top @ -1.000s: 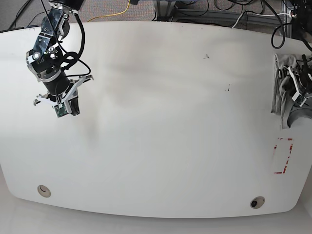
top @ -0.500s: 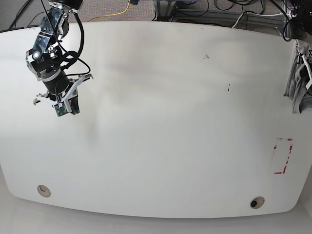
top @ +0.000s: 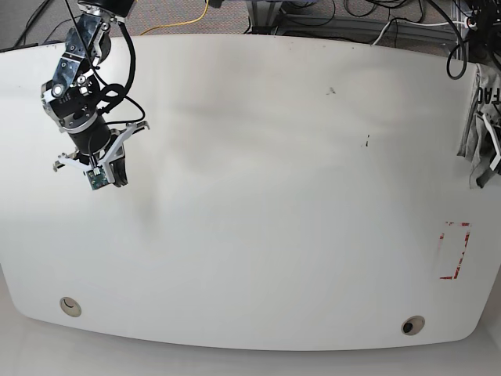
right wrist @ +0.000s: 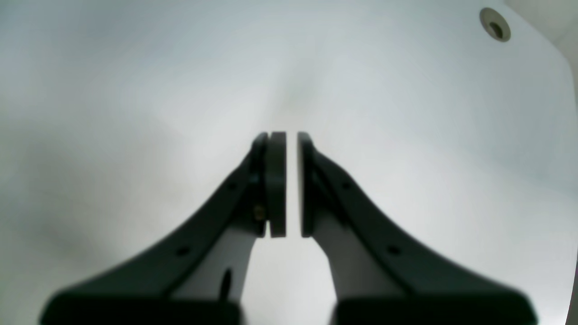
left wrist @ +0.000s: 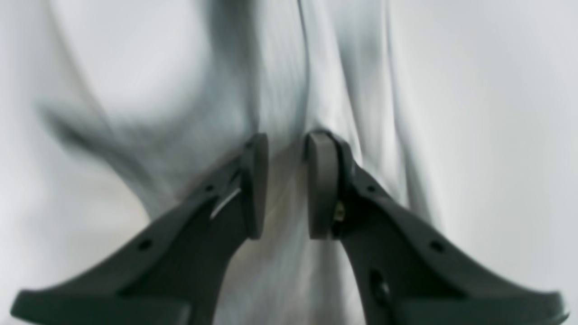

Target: Layout the t-shirt on the table in an organized manner, then fold the t-shirt properly

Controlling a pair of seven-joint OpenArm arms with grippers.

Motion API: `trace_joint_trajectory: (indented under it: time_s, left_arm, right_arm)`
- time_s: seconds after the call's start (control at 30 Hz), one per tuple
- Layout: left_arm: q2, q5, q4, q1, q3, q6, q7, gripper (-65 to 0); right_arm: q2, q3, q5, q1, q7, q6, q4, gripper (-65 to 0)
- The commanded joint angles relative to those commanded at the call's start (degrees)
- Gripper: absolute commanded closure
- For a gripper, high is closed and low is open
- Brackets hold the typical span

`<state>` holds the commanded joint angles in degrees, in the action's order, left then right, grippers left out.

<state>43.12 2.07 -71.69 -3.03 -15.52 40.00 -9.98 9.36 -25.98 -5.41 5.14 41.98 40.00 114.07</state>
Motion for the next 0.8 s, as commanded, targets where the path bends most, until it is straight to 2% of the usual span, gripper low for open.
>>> trace_joint_trajectory:
  time_s: [0.07,0.13,0.3,0.47,0.6,0.67,0.73,0.8]
  left_arm:
    - [-1.76,-0.09,-2.46,1.32,0.00,0.00,0.09,-13.3]
    - [-4.22,-0.09,-4.84,2.46,0.00,0.00,0.26,-13.3]
    - [-11.08,-0.18,-7.82,5.80,0.53,-5.85,1.41,-13.3]
    - [-17.76,-0.35,-8.18,8.35,2.02,-8.92,8.09,-13.3]
    - [-21.45,-2.55,-8.44,8.09,3.34,-12.00,13.71,-13.3]
    - [-24.79,-4.22,-8.53,7.03,4.04,-13.85,16.70,-13.3]
    - [-28.04,-6.33,-10.11,5.36,3.69,-15.16,18.99,-13.3]
    - [-30.42,-7.47,-12.48,2.90,3.16,-15.34,19.78,-13.3]
  right_arm:
    - [0.00,0.44,2.90,-1.49,-1.14,0.00,-0.62,-3.3]
    - [0.00,1.32,6.33,-2.55,-4.66,0.00,-2.02,-3.3]
    - [0.00,3.69,12.13,-3.16,-18.55,0.00,-8.00,-3.3]
    - [0.09,5.54,14.42,-4.13,-30.07,0.00,-15.12,-3.3]
    - [0.26,5.80,15.74,-4.22,-37.27,0.00,-20.31,-3.3]
    - [0.26,5.80,16.70,-4.13,-40.62,-1.89,-22.77,-3.3]
    - [0.09,5.63,17.49,-3.25,-42.73,-3.03,-23.82,-3.3]
    - [0.00,5.54,17.23,-0.88,-42.81,-3.65,-23.56,-3.3]
